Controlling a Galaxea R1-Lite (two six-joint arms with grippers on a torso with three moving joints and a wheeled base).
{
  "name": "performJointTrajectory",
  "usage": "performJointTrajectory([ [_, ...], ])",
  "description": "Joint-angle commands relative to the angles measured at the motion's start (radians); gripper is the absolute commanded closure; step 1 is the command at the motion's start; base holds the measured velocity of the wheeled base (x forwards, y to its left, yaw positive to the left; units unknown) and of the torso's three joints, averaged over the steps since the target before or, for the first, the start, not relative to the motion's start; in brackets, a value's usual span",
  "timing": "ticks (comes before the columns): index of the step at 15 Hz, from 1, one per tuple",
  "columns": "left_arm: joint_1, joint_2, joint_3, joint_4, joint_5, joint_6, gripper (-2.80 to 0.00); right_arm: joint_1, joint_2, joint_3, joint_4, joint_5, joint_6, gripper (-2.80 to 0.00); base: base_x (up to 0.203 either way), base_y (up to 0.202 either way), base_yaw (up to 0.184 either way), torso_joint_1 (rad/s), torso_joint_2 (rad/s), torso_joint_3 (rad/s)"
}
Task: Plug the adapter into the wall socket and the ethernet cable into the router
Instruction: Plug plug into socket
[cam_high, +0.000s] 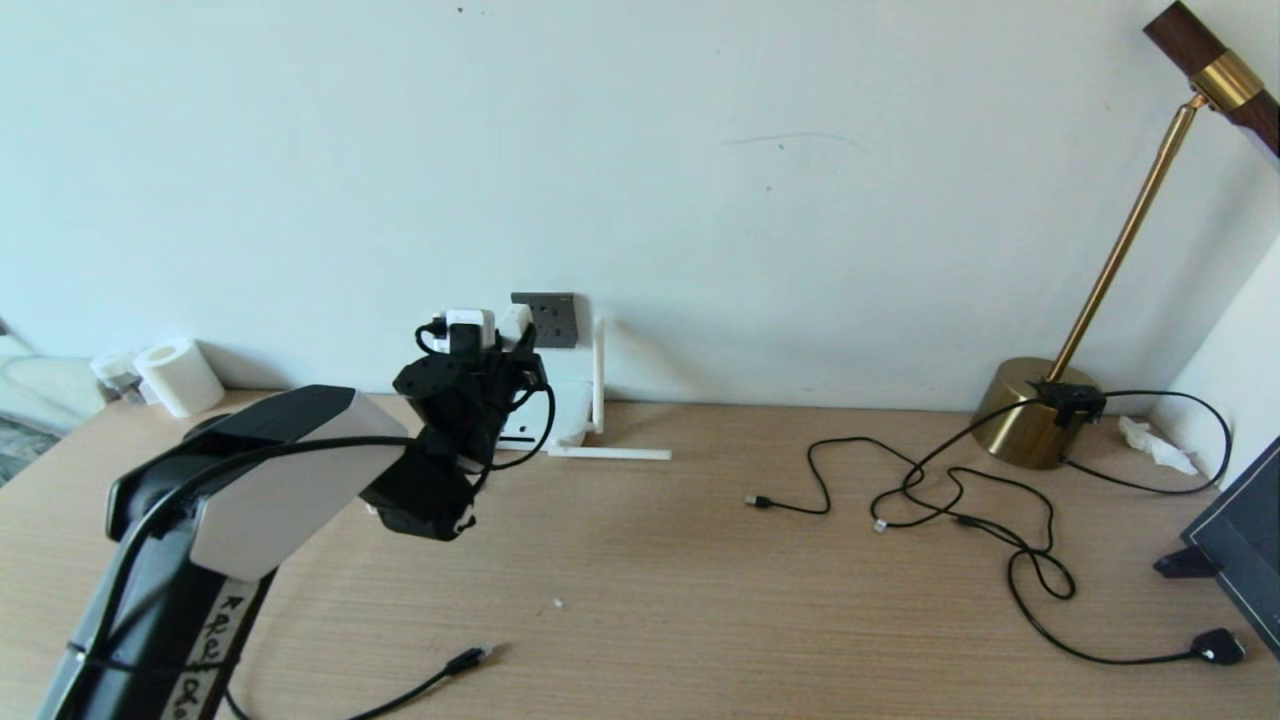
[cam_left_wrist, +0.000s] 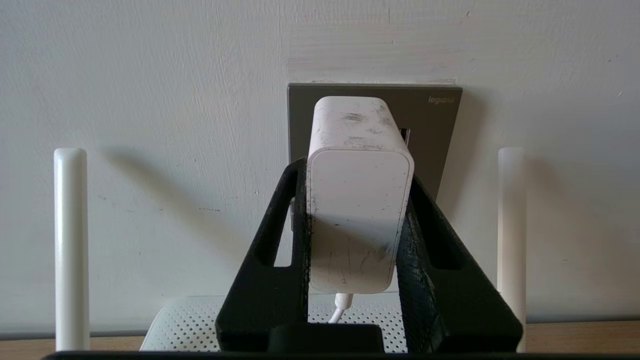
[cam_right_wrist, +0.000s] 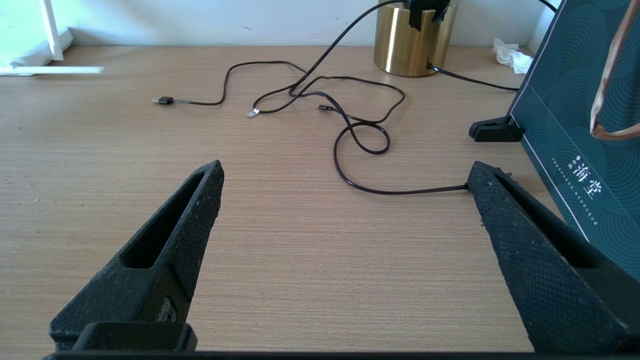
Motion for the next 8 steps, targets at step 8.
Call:
performJointTrajectory([
  [8,0.002,0.103,-0.197,0.084,-0.001,0.002,0.00,0.000,0.000,-0.002,0.000,0.000,0.000,-2.80,0.000,0.000,0.000,0.000,0.00,0.000],
])
